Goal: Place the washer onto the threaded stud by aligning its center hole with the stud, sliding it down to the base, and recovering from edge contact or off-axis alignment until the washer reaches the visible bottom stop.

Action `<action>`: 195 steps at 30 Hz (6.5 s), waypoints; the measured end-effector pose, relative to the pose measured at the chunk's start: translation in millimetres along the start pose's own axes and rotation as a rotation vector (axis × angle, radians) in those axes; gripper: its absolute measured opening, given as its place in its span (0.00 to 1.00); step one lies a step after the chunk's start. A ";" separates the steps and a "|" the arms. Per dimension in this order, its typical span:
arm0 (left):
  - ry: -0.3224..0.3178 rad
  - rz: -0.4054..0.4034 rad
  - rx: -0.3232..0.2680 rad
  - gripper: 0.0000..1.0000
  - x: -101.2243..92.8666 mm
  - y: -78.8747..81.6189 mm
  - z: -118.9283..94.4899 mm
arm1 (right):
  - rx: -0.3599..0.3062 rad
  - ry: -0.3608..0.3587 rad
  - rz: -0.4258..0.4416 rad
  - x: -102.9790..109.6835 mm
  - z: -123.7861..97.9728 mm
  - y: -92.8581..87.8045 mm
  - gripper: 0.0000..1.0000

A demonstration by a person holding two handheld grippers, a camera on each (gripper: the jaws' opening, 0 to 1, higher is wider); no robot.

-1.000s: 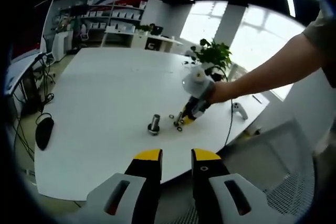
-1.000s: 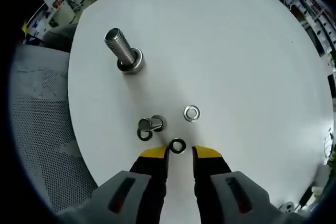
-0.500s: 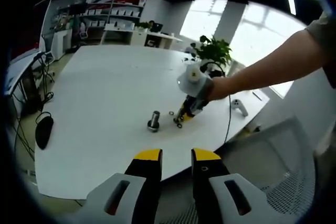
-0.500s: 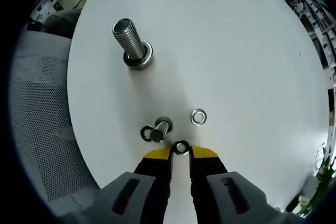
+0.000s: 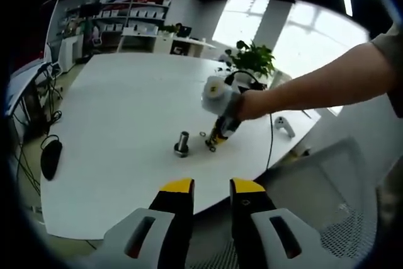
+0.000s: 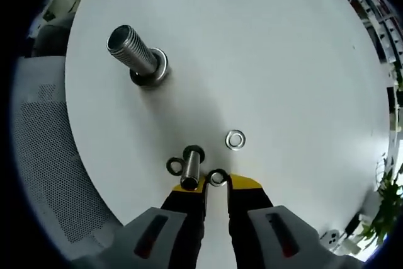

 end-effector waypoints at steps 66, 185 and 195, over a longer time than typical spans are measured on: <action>0.061 -0.050 -0.046 0.22 11.3 6.0 -3.1 | -0.281 0.098 -0.048 -4.6 -3.4 19.0 0.18; 0.075 -0.066 -0.057 0.21 14.6 7.4 -3.3 | -0.326 0.133 -0.139 15.3 -19.2 14.6 0.17; 0.075 -0.066 -0.060 0.21 14.6 7.9 -3.6 | -0.297 0.109 -0.136 0.2 -16.5 -9.9 0.18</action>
Point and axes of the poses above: the point that each gripper's makers call its tool centre point, and the gripper's own axes: z roughly forward along the fingers, x roughly to its left, y roughly out of its top, the point moved 1 cm from there along -z, roughly backward along the fingers, and after that the axes turned 3 degrees about z, right-handed, at the moved point
